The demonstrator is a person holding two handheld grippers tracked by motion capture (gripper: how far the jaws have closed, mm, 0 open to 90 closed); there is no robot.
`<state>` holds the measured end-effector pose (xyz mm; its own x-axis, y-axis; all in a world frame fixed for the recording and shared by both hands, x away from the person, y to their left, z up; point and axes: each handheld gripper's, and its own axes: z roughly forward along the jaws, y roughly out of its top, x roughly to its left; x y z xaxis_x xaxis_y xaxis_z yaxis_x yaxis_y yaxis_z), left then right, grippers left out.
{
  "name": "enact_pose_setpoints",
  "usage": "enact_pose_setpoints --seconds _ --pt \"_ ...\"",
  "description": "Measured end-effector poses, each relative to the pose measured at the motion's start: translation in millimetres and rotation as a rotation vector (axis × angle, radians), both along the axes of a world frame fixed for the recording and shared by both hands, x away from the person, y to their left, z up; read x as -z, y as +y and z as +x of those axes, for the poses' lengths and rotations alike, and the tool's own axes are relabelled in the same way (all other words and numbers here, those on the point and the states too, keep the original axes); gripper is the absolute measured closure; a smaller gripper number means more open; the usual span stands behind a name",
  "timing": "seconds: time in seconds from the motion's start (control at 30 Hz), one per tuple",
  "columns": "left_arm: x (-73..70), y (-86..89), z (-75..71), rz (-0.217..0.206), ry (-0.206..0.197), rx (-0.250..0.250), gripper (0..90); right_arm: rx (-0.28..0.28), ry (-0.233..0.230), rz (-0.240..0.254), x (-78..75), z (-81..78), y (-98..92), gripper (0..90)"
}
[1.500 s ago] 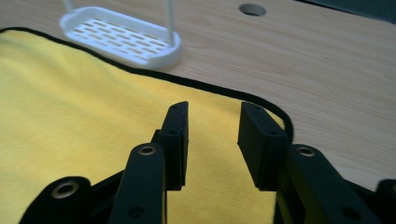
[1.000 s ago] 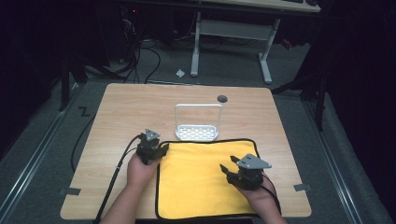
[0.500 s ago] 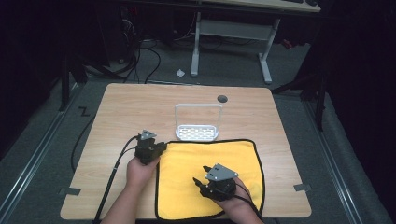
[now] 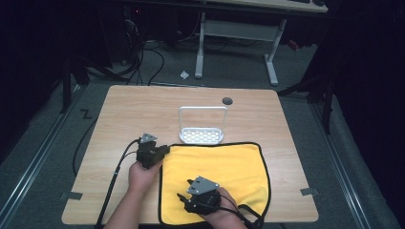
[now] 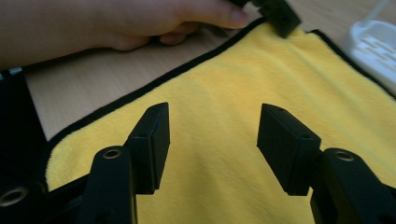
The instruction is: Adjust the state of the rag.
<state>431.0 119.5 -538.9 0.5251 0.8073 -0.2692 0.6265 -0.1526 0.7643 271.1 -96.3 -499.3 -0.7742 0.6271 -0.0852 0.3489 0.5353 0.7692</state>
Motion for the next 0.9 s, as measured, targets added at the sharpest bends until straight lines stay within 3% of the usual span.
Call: enact_pose_setpoints --seconds 0.17,0.23,0.43,0.7,0.9 --pt "0.1 0.4 0.3 -0.002 0.005 -0.001 79.3 -0.054 0.03 -0.014 12.9 -2.6 24.9 44.4" --pt "0.1 0.1 0.1 -0.001 0.003 0.0 79.2 -0.063 0.064 -0.01 17.9 -0.9 33.9 44.2" --pt "0.2 0.1 0.1 -0.001 0.005 -0.001 79.1 -0.09 0.108 -0.002 30.9 1.6 55.3 41.3" --pt "0.2 0.1 0.3 0.002 0.008 -0.001 79.1 -0.106 0.123 0.005 36.4 0.7 64.3 37.1" --pt "0.4 -0.2 0.6 0.004 0.012 -0.003 79.0 -0.119 0.114 -0.018 37.1 -2.7 68.0 30.8"
